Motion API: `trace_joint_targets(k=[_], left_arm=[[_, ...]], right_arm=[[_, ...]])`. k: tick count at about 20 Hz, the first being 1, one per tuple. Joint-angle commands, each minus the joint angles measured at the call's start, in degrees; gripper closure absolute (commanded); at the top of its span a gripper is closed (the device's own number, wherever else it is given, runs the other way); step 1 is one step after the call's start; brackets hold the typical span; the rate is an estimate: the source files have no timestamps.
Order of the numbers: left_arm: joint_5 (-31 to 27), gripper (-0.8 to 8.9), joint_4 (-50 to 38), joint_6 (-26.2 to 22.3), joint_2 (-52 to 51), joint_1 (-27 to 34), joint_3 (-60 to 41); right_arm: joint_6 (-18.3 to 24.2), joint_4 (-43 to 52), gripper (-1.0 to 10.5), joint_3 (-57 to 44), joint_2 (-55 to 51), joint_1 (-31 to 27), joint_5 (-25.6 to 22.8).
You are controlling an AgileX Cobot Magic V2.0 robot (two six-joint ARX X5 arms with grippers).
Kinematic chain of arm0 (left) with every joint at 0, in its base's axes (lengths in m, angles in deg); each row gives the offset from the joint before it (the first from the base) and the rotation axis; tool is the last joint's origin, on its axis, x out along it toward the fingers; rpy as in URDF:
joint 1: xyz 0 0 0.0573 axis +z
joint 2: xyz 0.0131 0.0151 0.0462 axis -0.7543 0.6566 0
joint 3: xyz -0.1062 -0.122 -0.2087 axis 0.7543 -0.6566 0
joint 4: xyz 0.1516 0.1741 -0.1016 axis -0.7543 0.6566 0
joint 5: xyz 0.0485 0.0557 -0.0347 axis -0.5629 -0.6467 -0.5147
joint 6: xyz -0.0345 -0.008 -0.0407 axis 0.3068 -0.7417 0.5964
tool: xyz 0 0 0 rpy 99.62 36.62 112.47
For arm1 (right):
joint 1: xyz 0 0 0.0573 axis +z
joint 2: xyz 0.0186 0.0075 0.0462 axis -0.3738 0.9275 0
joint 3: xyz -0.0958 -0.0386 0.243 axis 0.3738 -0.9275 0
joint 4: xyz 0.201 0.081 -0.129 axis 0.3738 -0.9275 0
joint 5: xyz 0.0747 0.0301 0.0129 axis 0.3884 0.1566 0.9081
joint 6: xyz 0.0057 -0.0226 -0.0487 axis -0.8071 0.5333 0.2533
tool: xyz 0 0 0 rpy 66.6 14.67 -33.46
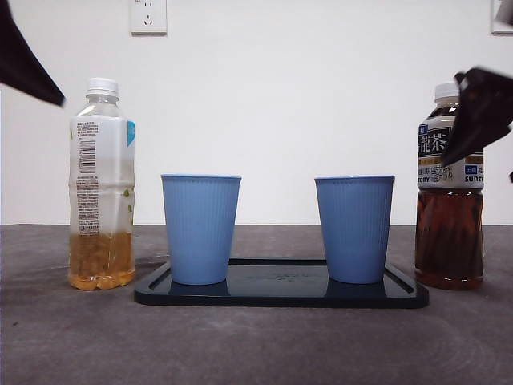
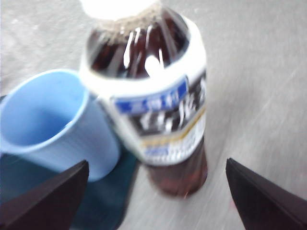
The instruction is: Pour the drink into the cup
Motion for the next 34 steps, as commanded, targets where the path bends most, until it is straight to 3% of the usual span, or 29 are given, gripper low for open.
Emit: trace_joint_targets(k=[1, 8, 18, 19, 24, 31, 34], left_arm=[[-3.0, 1.47, -5.7, 0.4, 4.5, -2.3, -1.0], [-7.9, 1.51, -19.8, -1.7, 20.6, -5.7, -1.2], [-9.3, 1.66, -41.3, -1.8, 39.0, -5.7, -1.2], [-9.4, 1.86, -42.8, -1.8, 40.0, -5.7, -1.2], [-9.4, 5.39, -45.7, -1.8, 41.7, -5.7, -1.2], [-9.4, 6.37, -46.1, -4.4, 39.4, -5.7, -1.2], [-9.5, 6.82, -37.2, -9.8, 34.8, -5.7, 1.1]], right_arm=[[-2.5, -4.8, 4.9, 0.5, -4.7, 0.9, 0.9], [-3.6, -16.5, 4.9, 0.5, -16.0, 4.2, 12.1], [-3.1, -19.2, 4.9, 1.7, -17.1, 4.7, 13.8], [-3.0, -19.2, 4.9, 1.7, -17.1, 4.7, 13.8], [-2.0, -19.2, 4.9, 1.7, -17.1, 4.7, 13.8], [-1.5, -19.2, 4.9, 1.7, -17.1, 4.7, 14.6], [-0.2, -19.3, 4.9, 1.7, -17.1, 4.7, 18.6]])
